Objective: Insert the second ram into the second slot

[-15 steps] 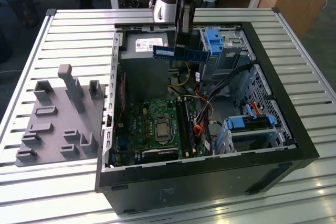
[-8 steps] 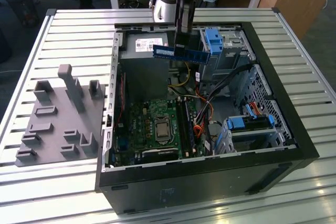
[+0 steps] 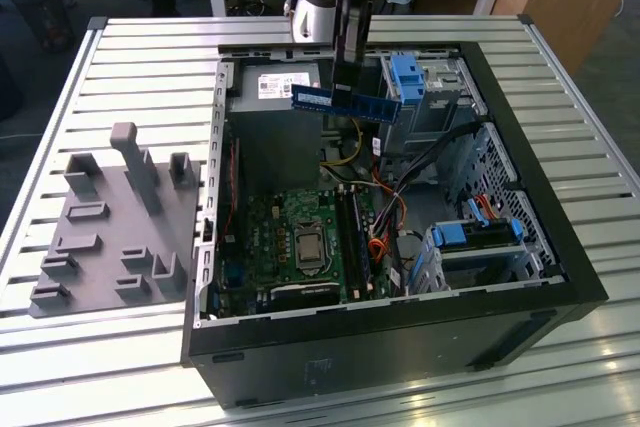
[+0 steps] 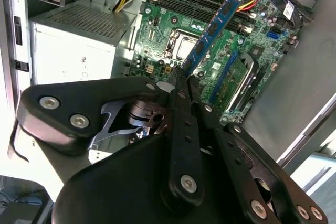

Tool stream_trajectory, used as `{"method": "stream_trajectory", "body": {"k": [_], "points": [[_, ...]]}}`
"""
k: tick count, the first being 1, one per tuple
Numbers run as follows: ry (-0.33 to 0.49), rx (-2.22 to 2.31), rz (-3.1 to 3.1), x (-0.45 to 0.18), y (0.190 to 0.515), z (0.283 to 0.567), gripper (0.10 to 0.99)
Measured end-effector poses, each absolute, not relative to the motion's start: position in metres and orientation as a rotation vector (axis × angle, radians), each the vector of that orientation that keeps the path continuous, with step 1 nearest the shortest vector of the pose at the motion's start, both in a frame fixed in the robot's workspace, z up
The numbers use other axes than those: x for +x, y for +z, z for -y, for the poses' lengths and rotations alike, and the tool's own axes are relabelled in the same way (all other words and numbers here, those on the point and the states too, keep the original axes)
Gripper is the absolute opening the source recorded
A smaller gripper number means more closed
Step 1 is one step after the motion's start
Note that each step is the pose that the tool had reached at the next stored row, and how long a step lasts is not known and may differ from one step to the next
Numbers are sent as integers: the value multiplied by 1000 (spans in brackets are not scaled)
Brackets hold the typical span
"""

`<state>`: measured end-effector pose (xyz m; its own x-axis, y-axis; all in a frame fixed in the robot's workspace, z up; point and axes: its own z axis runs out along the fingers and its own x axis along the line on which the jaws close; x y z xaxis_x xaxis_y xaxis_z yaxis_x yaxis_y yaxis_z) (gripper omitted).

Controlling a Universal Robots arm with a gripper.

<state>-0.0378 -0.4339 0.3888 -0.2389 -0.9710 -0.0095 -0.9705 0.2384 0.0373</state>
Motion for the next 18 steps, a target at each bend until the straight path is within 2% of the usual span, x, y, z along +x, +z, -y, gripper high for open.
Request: {"method": "stream_trajectory", "body": {"k": [18], "points": [[-54, 1865, 2508, -38, 389, 434, 137]]}}
